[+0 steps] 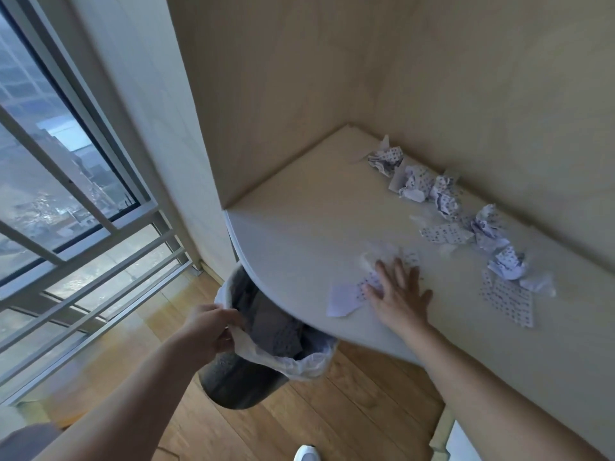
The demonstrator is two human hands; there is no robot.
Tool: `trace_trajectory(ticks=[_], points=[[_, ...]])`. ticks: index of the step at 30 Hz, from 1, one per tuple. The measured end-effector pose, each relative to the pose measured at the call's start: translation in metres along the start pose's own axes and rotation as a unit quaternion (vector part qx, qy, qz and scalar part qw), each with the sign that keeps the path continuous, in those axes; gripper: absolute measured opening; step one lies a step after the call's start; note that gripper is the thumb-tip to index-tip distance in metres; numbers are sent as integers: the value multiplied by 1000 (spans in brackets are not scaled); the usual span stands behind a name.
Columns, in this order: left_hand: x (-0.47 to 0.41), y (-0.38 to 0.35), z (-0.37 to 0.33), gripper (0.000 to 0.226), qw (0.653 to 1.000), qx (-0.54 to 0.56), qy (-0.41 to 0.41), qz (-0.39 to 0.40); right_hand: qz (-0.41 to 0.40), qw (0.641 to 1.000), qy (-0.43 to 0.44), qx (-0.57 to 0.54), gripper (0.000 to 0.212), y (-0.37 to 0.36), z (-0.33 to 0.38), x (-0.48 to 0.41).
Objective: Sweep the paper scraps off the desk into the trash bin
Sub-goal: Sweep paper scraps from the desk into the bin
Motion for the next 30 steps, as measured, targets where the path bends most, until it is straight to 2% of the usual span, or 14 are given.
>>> trace_trajectory(ticks=[5,9,11,13,15,17,21,24,26,28,30], points=[[5,2,-4,8,1000,0,-5,9,20,990,139,18,66,-30,95,38],[4,7,-7,12,1000,-3,-4,18,56,958,278,32,61,-48,163,80],[2,10,-7,12,1000,2,-2,19,96,933,348,-11,59,-49,186,98],[1,13,-7,14,1000,1,-1,20,104,917,370,-104,55,-35,193,103],[0,15,-6,16,1000,0,-2,20,82,921,331,-187,54,-14,182,89],[-4,17,-5,19,1000,-4,-4,20,31,940,268,-210,57,6,154,62],[-10,18,-6,15,1000,-7,-3,15,-44,986,115,-114,67,40,65,-14],[-14,14,-8,7,1000,-10,-4,6,-36,999,-1,-25,70,59,-4,-66],[-17,11,-9,7,1000,-9,-3,7,-15,999,-51,-4,71,65,-40,-92],[-22,9,-8,8,1000,-7,-5,10,16,996,-86,5,71,62,-70,-110],[-25,9,-6,10,1000,-7,-5,12,48,995,-86,30,71,53,-88,-119]])
Point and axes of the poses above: each hand's wrist, its own x-axis away from the middle knuckle, its own y-axis out of the back of the hand, z = x × y, the point moved 9 cm from there along -x, towards the middle knuckle, and after that the axes turned 6 degrees about -z, right-handed, at the moved point
